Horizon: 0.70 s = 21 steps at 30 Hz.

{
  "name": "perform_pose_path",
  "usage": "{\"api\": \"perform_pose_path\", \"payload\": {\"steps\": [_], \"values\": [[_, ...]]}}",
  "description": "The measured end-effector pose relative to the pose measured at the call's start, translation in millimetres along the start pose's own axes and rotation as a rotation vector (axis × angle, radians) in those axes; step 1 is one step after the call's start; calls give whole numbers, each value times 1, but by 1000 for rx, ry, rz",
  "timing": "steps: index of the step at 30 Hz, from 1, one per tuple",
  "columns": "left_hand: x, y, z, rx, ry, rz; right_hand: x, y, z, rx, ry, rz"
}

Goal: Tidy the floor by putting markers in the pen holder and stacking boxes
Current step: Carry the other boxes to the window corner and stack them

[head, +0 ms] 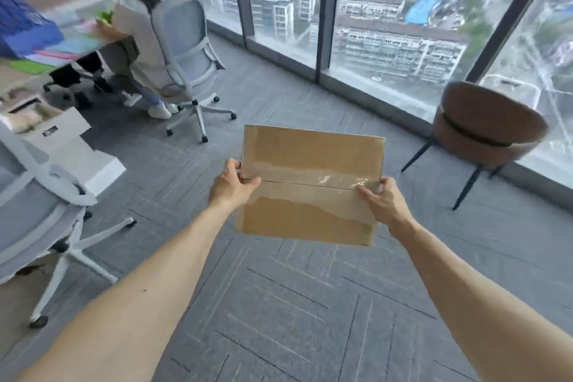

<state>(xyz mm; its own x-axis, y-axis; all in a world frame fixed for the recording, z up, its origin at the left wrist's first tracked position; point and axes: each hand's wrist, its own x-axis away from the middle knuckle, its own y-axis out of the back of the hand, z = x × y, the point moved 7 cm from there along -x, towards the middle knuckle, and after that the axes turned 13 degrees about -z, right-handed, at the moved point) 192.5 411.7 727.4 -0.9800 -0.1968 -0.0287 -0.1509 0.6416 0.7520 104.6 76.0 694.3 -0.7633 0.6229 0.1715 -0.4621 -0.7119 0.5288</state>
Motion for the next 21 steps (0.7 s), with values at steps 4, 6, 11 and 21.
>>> {"api": "perform_pose_path", "payload": {"steps": [4, 6, 11, 21], "values": [[9, -53, -129, -22, -160, 35, -47, 112, -18, -65, -25, -148], [18, -83, -192, -16, -230, 52, -68, 169, -31, -85, -46, -217], [57, -164, -333, 54, -371, 130, -106, 306, -79, -160, -109, -387], [164, -340, -551, 123, -654, 347, -132, 517, -208, -235, -280, -720]]}}
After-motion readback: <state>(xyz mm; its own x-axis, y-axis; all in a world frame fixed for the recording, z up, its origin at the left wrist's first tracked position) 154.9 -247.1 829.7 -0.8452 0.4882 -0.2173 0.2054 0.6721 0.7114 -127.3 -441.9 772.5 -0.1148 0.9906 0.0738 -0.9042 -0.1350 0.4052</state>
